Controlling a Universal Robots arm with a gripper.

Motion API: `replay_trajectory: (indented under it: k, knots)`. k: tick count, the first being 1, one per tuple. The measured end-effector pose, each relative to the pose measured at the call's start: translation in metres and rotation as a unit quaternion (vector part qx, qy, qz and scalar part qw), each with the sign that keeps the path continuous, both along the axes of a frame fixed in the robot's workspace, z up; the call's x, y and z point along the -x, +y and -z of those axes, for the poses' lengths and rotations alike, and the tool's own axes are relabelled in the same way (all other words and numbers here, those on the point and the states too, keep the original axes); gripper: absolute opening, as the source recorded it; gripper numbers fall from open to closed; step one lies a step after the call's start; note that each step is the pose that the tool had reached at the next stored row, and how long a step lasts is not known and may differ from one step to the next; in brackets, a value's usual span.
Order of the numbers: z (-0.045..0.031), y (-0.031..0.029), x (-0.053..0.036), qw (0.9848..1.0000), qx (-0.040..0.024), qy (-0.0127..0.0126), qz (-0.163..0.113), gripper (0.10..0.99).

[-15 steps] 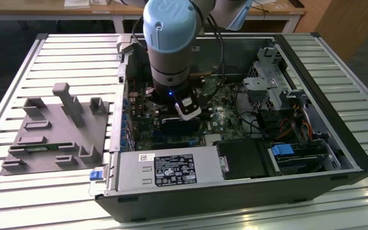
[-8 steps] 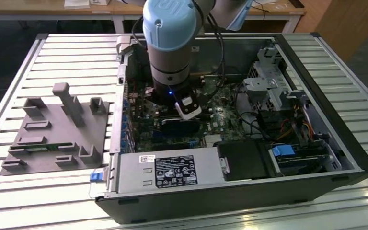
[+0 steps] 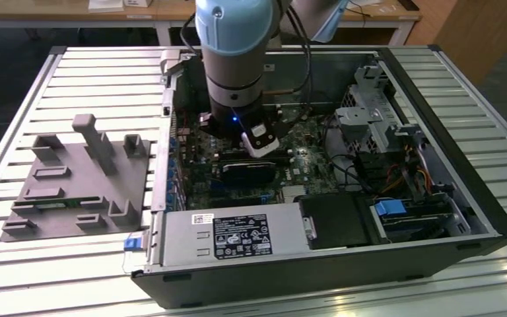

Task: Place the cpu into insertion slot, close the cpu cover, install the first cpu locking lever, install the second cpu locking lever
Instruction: 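Install the second cpu locking lever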

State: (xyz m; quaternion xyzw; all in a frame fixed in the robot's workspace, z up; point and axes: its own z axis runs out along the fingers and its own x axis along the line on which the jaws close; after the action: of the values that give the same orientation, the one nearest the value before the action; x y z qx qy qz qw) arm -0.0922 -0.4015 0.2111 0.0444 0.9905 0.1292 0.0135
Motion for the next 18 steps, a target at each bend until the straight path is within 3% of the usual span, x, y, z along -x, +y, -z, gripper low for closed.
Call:
replay_trajectory:
  k: [5, 18]
  knots:
    - [-0.0012, 0.0001, -0.0044, 1.0000, -0.0002, 0.0013, 0.000, 0.106]
    - [-0.0012, 0.0005, -0.0416, 1.0000, -0.0002, 0.0093, 0.000, 0.106]
